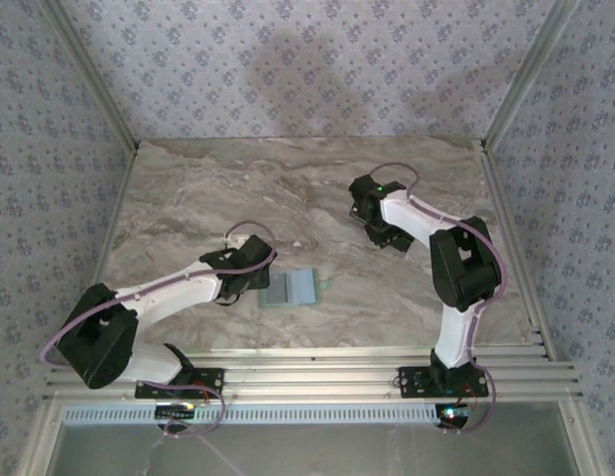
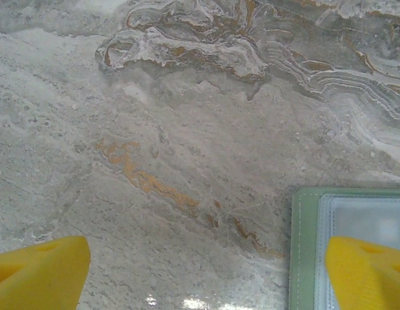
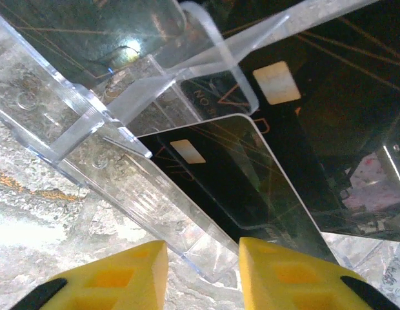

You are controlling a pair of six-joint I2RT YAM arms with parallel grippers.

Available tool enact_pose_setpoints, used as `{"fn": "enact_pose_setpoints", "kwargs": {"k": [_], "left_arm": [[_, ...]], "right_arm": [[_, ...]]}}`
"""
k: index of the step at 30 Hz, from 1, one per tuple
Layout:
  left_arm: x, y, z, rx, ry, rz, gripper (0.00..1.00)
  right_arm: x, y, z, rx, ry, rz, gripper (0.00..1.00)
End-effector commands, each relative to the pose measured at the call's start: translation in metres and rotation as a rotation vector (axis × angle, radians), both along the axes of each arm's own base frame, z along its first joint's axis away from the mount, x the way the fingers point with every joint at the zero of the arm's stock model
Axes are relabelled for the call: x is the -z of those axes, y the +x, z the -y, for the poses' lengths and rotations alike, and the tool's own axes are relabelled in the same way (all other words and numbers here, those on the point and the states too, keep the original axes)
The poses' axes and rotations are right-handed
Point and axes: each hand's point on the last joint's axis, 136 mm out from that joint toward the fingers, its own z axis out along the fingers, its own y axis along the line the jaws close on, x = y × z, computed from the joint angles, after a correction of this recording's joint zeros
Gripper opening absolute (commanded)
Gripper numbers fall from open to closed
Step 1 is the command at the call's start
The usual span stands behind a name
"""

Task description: Put the credit cards into the card holder

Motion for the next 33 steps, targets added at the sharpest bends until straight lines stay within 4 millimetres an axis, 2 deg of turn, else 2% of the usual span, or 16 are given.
{"fn": "enact_pose_setpoints", "kwargs": {"k": [1,5,9,13,16,18,28,33], "left_arm": [[-0.005,0.003,0.006,0.011,-0.005,0.009,0.94],[-0.006,0.004,0.004,0.011,0.008,0.007,0.95],[-0.008,0.005,0.004,0.014,0.017,0.007,0.95],[-0.008,0.006,0.005,0.013,0.012,0.01,0.95],[-0.008,0.006,0.006,0.014,0.01,0.009,0.95],[-0.008,0.006,0.006,0.015,0.009,0.009,0.95],[-0.004,0.007,0.008,0.019,0.009,0.002,0.95],[-0.003,0.008,0.011,0.024,0.004,0.001,0.95]], "right_arm": [[0.003,0.003,-0.002,0.001,0.011,-0.018,0.31],[0.003,0.002,-0.005,-0.008,0.025,-0.028,0.22],[0.005,0.001,-0.006,-0.016,0.031,-0.04,0.18],[0.005,0.0,-0.007,-0.018,0.036,-0.043,0.21],[0.002,0.002,-0.007,-0.021,0.033,-0.031,0.3],[-0.001,0.002,-0.007,-0.022,0.03,-0.022,0.32],[-0.026,0.009,-0.009,-0.07,-0.042,0.04,0.33],[-0.026,0.013,-0.003,-0.089,-0.111,0.039,0.33]]}}
